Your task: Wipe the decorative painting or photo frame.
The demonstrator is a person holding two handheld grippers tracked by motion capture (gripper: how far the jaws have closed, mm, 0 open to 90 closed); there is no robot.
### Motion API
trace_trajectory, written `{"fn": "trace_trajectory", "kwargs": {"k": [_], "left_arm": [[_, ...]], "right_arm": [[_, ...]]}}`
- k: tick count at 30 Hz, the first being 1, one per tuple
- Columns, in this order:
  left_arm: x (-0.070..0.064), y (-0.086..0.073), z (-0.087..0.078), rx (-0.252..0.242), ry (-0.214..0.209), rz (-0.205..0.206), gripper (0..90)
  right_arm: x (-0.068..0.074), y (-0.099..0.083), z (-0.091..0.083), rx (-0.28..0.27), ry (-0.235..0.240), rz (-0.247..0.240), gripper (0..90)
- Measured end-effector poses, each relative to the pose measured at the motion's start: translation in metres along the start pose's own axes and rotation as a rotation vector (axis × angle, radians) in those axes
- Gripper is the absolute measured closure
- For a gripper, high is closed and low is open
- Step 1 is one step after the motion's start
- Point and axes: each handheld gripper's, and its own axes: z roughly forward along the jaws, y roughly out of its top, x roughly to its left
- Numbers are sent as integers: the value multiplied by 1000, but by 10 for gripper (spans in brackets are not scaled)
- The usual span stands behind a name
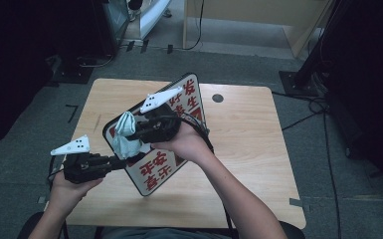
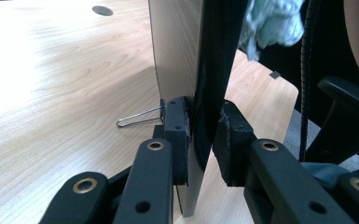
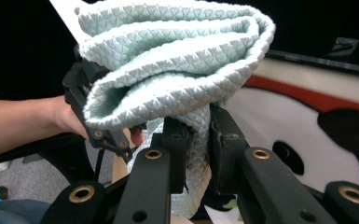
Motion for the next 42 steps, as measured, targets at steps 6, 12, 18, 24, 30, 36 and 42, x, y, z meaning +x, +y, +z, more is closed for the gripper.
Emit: {"fn": "trace_trajectory", "kwargs": {"k": [6,12,18,24,30,36,42], "left_arm": [[0,0,0,1,-2,1,772],[0,0,0,4,-1,6,772],[-1,0,0,4,-2,5,772],[-1,0,0,3,-2,5,771],[-1,0,0,6,-4,10,770],[-1,0,1,5,-4,11,770],[-1,0,1,3,-4,10,770]], "right_arm": [[-1,-9,1,8,-9,-5,786],[-4,-22,3,21,-6,13,786],[-6,-34,5,26,-3,28,787],[-7,-45,6,36,-16,25,788],[-8,-57,8,54,-18,44,788],[-8,-68,11,65,-23,49,787],[-9,-79,13,70,-22,55,787]]}}
